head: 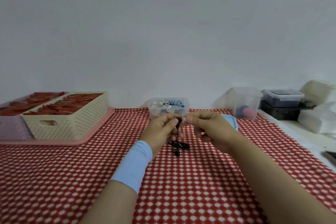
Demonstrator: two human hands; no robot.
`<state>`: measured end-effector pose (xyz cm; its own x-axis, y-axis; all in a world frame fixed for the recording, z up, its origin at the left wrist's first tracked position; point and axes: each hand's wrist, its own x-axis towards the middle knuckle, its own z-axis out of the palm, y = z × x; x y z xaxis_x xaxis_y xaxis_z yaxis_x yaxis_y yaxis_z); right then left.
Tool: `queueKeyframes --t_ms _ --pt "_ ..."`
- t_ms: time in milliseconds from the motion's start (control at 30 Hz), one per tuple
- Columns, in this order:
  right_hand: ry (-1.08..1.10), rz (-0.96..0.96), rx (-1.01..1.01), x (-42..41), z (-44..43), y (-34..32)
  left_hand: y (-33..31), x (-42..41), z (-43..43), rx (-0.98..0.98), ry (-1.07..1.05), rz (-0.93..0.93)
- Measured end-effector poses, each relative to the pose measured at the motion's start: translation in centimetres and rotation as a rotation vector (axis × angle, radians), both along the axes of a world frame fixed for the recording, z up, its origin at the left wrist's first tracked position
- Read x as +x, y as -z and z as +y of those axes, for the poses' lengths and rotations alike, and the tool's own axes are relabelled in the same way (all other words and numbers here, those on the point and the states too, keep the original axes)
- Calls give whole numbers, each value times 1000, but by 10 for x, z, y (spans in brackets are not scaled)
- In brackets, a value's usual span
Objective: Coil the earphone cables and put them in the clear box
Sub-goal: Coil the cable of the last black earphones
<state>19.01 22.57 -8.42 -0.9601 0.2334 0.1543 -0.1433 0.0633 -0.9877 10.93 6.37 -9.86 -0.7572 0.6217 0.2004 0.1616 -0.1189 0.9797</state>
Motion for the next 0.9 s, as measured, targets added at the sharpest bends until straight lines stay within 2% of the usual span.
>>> queueKeyframes --t_ms 433,900 --pt "3 21 44 1 -2 2 -5 10 1 56 87 -82" --pt "-53 43 -32 5 4 -1 -8 16 7 155 137 -174"
